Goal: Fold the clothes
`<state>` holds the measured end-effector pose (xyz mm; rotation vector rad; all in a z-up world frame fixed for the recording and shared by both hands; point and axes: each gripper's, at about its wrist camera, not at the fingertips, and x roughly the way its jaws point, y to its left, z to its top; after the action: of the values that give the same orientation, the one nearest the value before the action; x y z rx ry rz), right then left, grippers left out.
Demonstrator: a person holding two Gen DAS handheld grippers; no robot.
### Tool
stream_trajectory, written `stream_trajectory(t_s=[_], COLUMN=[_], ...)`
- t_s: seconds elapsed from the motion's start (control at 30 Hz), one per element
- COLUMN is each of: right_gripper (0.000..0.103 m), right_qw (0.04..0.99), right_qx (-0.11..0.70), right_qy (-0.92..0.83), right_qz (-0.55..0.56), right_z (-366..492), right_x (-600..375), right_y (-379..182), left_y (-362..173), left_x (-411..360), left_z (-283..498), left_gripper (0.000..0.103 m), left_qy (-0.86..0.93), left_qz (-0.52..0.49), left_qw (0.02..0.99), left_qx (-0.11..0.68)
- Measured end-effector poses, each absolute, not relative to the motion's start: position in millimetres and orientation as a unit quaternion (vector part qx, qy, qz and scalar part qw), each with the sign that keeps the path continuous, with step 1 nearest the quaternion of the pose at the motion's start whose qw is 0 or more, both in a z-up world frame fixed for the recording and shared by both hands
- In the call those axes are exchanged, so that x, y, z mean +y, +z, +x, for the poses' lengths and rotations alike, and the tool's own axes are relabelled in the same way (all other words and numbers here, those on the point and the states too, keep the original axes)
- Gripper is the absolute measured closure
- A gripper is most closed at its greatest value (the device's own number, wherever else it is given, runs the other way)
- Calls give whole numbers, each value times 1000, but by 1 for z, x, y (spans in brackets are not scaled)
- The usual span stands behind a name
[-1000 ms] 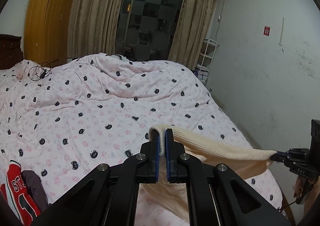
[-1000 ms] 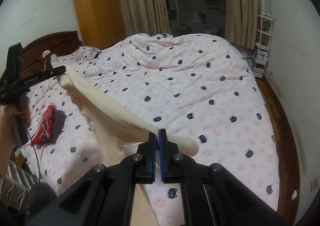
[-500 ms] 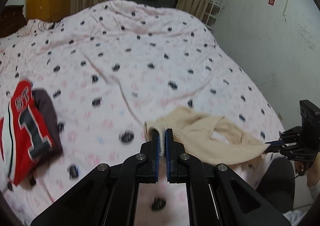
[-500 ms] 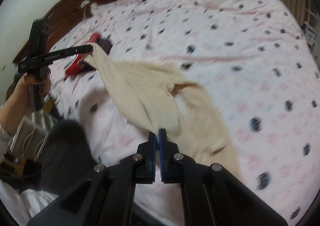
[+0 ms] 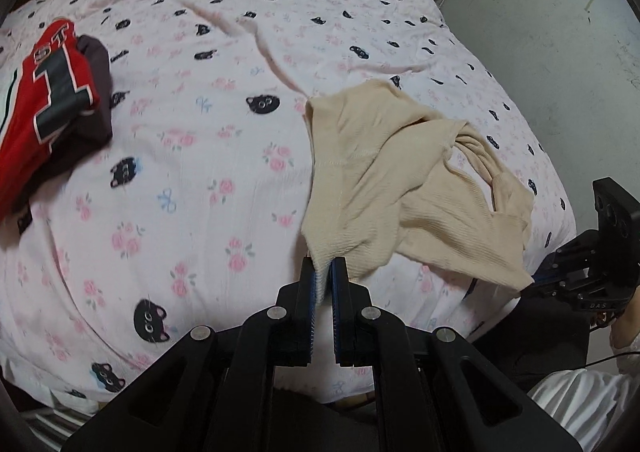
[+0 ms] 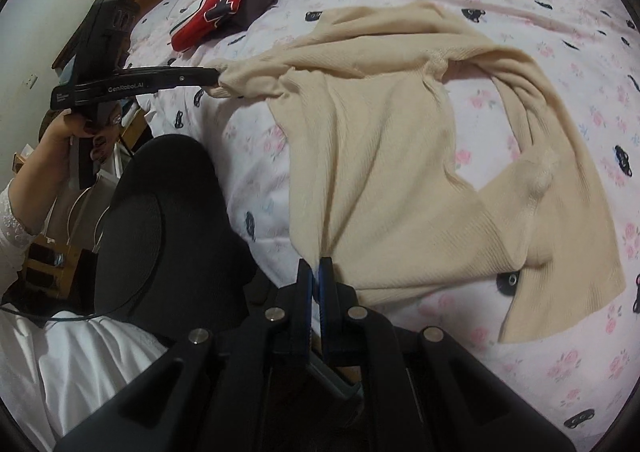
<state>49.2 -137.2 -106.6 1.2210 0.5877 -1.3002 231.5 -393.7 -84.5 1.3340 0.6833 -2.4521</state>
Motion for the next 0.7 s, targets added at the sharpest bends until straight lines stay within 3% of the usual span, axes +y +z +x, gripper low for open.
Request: stream_trajectory(t_s=[0.63, 0.7], right_gripper=[95, 88], right_qw=[550, 550], right_qx=[282, 278], right_qy=[-528, -530], right_qz=[582, 583], right_z=[45, 47], right_x=[-104, -103], right_y=[-148, -148], left_y=[-107, -104], left_x=[-386, -384], left_z=[257, 257], left_gripper=[96, 96], left_qy=[-829, -835], left_qz=[472, 463], left_qw=[152, 153], left_qx=[258, 257])
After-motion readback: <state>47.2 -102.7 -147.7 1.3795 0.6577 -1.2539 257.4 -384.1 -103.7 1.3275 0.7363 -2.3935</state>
